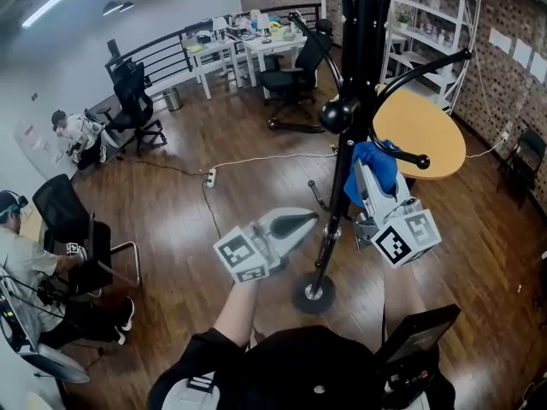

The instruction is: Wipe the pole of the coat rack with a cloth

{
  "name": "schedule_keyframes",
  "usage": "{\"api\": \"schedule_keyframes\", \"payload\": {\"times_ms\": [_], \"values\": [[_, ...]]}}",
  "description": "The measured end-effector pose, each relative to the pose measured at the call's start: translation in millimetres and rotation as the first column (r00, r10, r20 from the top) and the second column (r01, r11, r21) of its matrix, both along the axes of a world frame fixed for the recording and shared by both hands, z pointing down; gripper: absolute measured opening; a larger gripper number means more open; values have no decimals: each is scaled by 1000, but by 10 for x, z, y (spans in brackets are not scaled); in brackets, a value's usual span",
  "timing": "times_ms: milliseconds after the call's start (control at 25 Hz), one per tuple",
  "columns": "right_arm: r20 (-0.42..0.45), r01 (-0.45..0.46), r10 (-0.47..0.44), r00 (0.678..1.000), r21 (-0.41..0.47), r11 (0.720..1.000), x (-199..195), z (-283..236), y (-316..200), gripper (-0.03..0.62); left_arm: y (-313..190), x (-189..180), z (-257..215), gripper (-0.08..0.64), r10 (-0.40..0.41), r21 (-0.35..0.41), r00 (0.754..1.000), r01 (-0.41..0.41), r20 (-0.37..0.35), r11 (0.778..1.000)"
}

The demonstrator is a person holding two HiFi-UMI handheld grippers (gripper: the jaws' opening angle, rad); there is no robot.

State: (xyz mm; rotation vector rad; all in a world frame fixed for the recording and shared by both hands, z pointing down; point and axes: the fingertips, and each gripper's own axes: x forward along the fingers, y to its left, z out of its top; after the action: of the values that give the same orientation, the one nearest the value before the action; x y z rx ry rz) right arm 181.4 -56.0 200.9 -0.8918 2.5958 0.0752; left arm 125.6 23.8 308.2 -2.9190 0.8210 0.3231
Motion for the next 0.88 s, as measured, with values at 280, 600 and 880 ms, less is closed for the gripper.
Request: {"api": "schedule_keyframes", "payload": {"times_ms": [280,600,880], "values": [[-126,4,-44,991,-305,952,22,1822,-98,40,-47,-66,20,-3,-15,-11,1000,15,0,1000],[-198,1,-135,971,-560,828,-21,2936,-39,40,-65,19,32,-3,2,-23,1000,-2,4,1000],[-28,33,-41,999,-232,972,31,1074,-56,40,-80,-52,49,-3,-16,-26,1000,16,4,1000]]}}
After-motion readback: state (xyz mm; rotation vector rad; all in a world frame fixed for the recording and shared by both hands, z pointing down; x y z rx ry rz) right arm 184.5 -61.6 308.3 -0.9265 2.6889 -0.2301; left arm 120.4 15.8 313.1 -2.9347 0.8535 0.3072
